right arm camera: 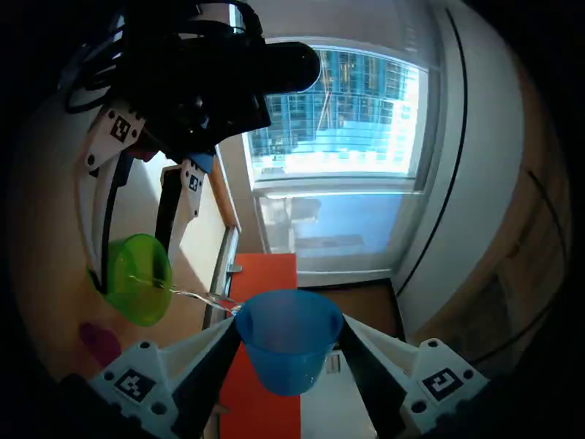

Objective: Pour water

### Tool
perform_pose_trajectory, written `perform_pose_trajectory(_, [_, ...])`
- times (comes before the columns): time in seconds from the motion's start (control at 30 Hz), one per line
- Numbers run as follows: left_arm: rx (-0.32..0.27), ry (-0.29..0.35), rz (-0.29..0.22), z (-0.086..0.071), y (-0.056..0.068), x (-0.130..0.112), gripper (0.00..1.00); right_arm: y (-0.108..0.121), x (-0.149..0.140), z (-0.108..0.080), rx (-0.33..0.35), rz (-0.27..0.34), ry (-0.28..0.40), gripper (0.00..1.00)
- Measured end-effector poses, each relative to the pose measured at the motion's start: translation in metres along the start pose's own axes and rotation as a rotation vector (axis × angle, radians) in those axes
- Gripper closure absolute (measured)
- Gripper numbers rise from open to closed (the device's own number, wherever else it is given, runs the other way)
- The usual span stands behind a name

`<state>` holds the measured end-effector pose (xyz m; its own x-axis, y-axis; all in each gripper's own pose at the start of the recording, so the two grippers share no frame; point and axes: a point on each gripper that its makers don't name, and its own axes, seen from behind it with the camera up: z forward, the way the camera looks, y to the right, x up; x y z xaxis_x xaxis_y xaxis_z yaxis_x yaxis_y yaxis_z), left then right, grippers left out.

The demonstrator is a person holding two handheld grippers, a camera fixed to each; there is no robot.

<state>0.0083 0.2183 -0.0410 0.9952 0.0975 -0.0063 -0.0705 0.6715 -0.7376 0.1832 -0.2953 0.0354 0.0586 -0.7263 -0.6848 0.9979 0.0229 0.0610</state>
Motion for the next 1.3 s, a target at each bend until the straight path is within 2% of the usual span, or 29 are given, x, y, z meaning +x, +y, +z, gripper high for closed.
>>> perform_pose_trajectory(0.87, [0.006, 0.010, -0.010, 0.002, -0.004, 0.002, 0.14, 0.006, 0.029, 0.000, -0.029, -0.168, 0.012, 0.09])
perform_pose_trajectory(1.17, [0.004, 0.015, -0.012, 0.001, -0.002, 0.004, 0.14, 0.006, 0.033, -0.003, -0.033, -0.163, 0.021, 0.09])
perform_pose_trajectory(1.3, [0.005, 0.015, -0.010, 0.001, -0.002, 0.005, 0.14, 0.004, 0.029, -0.004, -0.028, -0.134, 0.021, 0.09])
